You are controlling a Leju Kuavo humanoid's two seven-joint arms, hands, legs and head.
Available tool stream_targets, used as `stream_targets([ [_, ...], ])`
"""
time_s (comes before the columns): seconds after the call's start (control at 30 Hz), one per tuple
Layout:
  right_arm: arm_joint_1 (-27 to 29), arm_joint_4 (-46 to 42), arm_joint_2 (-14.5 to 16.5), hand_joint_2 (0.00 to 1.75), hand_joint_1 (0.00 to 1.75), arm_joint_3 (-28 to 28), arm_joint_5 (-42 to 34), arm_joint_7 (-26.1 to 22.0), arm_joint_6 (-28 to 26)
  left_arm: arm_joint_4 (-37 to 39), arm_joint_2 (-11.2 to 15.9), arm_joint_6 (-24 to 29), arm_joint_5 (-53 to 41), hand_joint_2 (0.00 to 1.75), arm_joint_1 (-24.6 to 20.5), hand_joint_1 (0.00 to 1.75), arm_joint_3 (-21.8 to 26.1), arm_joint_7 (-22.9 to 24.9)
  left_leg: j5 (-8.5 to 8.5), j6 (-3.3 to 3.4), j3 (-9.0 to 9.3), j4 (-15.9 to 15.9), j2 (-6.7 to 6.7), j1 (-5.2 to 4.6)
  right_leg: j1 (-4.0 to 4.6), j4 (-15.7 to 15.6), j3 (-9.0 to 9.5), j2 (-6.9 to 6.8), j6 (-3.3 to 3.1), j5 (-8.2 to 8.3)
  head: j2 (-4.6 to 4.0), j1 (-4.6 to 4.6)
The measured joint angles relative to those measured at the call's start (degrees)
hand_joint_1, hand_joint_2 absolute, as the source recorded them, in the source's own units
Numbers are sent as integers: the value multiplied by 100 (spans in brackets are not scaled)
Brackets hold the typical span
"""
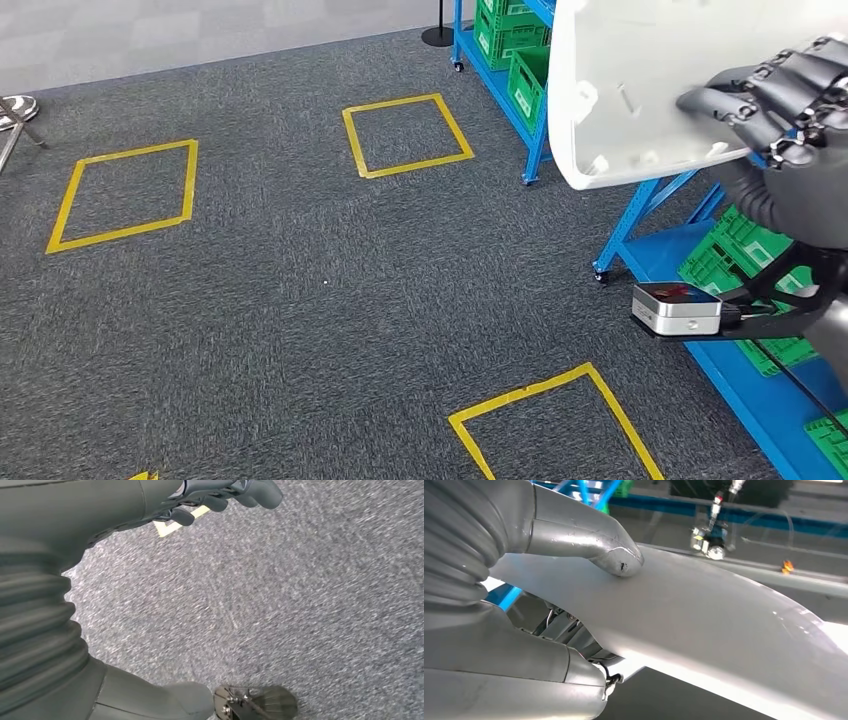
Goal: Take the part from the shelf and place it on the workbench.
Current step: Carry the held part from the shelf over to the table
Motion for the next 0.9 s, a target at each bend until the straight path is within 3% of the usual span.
stream_targets([
  [0.03,3,-6,0,175,175,-1,0,-1,-1,1,-4,0,0,175,-5,0,-1,-1,-206,-14,-164,363,190,-4,15,-3,-1,-71,-23,-1,0,-10],
  [0.07,5,-10,-1,175,175,-2,-1,-1,-1,1,-5,0,0,175,-10,0,-1,-1,-396,-27,-343,760,297,3,29,-2,-5,-147,-33,-2,0,-14],
  [0.1,9,-11,-1,175,175,-2,0,-1,0,1,-6,0,0,175,-10,0,-1,-1,-513,-37,-478,1073,349,13,38,-1,-6,-227,-36,-5,0,-14],
  [0.13,10,-12,-1,175,175,-2,1,-1,1,1,-6,0,0,175,-7,0,-1,-1,-528,-43,-520,1200,371,19,43,0,-5,-306,-36,-7,0,-14],
  [0.17,10,-12,0,175,175,-2,1,-1,1,1,-6,0,0,175,-3,0,-1,1,-437,-44,-443,1090,394,23,45,1,-3,-383,-32,-9,0,-15],
  [0.2,10,-13,1,175,175,-2,2,-1,1,0,-5,0,0,175,0,0,-1,1,-270,-37,-247,753,454,24,46,4,4,-458,-24,-15,0,-15],
  [0.27,7,-19,0,175,175,-2,1,-1,1,-2,-4,-1,0,175,-7,0,-1,2,11,11,212,-65,748,1,63,15,24,-594,14,-41,0,-12],
  [0.33,2,-22,17,175,175,-4,94,26,-5,-5,-4,22,5,175,-20,0,-1,-55,100,78,384,-427,900,-29,82,18,52,-715,71,-64,0,-5],
  [0.4,-41,80,230,175,175,-1,563,87,-104,-18,14,80,19,175,-56,0,-1,-183,129,139,370,-450,769,-35,88,-7,86,-830,129,-72,0,-2],
  [0.43,-77,209,437,175,175,14,901,129,-208,-35,27,105,22,175,-109,0,-1,-226,156,170,384,-482,700,-22,78,9,96,-791,160,-97,0,1],
  [0.5,-142,551,848,175,175,69,1398,173,-435,-78,60,107,11,175,-285,0,-1,-194,224,238,418,-539,555,17,45,327,-26,-471,213,-306,0,13],
  [0.57,-152,833,1101,175,175,134,1540,191,-549,-111,81,97,0,175,-447,0,-1,-160,261,269,376,-538,380,28,13,1072,-383,-118,243,-667,0,27],
  [0.6,-151,933,1188,175,175,160,1557,192,-569,-122,88,95,-2,175,-490,0,0,-159,268,270,358,-526,286,26,9,1418,-565,-55,252,-786,0,30],
  [0.63,-150,1010,1261,175,175,181,1558,192,-580,-130,94,94,-2,175,-511,0,1,-164,273,268,345,-509,192,24,6,1607,-675,-32,254,-802,0,30],
  [0.67,-152,1064,1317,175,175,196,1552,191,-587,-136,99,94,-2,175,-510,0,1,-169,271,260,338,-487,100,25,2,1557,-673,-20,252,-690,0,30],
  [0.7,-157,1098,1359,175,175,205,1545,188,-589,-140,103,94,-2,175,-499,0,2,-175,265,247,335,-460,10,29,-7,1285,-563,11,248,-479,0,31],
  [0.77,-177,1145,1421,175,175,213,1527,185,-582,-145,106,98,-3,175,-483,0,2,-201,247,195,311,-403,-166,41,-39,516,-228,247,244,-110,0,32],
  [0.83,-227,1189,1492,175,175,225,1537,186,-524,-154,110,118,-21,175,-496,0,2,-251,262,105,250,-385,-320,60,-45,141,-79,451,228,-30,0,39],
  [0.9,-322,1226,1598,175,175,251,1575,192,-420,-160,132,137,-50,175,-500,0,2,-284,313,-2,192,-429,-461,84,-29,105,-83,393,169,-27,0,43],
])
